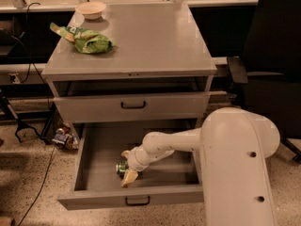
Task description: Pick green can from middle drawer and place on counter
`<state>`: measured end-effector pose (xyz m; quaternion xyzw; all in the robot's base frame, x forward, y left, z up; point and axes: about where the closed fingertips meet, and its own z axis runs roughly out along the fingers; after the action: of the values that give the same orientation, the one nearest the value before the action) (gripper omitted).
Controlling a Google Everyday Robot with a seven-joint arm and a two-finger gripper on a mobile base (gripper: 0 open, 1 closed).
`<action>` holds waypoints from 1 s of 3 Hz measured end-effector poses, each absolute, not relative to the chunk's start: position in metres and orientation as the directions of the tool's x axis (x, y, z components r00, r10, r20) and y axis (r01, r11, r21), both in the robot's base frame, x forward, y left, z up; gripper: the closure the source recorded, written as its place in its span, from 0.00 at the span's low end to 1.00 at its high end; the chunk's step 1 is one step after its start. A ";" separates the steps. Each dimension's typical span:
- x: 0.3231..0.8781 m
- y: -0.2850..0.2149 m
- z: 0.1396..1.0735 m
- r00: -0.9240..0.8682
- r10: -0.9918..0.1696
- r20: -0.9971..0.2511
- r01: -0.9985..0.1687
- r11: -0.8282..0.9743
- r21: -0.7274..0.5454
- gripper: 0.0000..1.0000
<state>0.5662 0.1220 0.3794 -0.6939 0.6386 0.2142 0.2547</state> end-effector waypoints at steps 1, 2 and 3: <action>0.555 0.115 0.375 0.107 -0.738 -0.666 -0.994 -0.090 -0.060 0.49; 0.547 0.111 0.382 0.128 -0.714 -0.688 -0.991 -0.120 -0.059 0.73; 0.540 0.097 0.405 0.141 -0.710 -0.690 -0.990 -0.121 -0.077 0.96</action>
Offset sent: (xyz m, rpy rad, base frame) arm -0.0249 -0.0192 0.0117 0.1165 0.0270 0.1014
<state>0.5402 0.0965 0.4048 -0.7038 0.6038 0.2551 0.2737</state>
